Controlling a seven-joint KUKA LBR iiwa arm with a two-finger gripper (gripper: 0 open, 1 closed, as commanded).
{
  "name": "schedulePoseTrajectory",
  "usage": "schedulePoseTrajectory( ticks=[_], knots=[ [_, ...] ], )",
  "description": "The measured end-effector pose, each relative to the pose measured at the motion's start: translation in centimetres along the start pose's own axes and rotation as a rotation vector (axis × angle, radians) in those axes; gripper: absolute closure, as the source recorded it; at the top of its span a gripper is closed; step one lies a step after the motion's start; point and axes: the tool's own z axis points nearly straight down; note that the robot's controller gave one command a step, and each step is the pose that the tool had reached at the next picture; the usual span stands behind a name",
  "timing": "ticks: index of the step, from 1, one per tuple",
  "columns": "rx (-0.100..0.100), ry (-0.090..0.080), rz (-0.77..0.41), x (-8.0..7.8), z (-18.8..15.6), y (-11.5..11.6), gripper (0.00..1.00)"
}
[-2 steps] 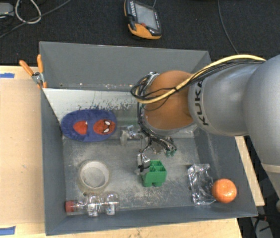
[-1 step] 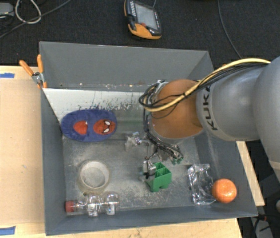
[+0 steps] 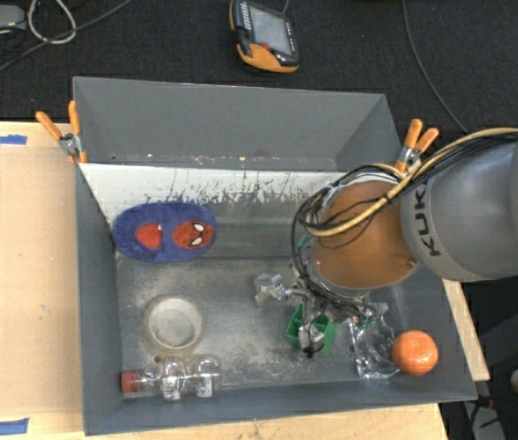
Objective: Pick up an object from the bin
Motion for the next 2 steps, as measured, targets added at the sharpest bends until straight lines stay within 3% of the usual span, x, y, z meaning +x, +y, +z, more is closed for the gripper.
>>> schedulePoseTrajectory(
  ticks=[1, 2],
  knots=[
    [0.002, 0.002, 0.052, 6.6, -1.4, 0.3, 0.0],
    [0.003, -0.002, 0.149, 5.2, -2.6, -5.1, 0.0]
  ],
)
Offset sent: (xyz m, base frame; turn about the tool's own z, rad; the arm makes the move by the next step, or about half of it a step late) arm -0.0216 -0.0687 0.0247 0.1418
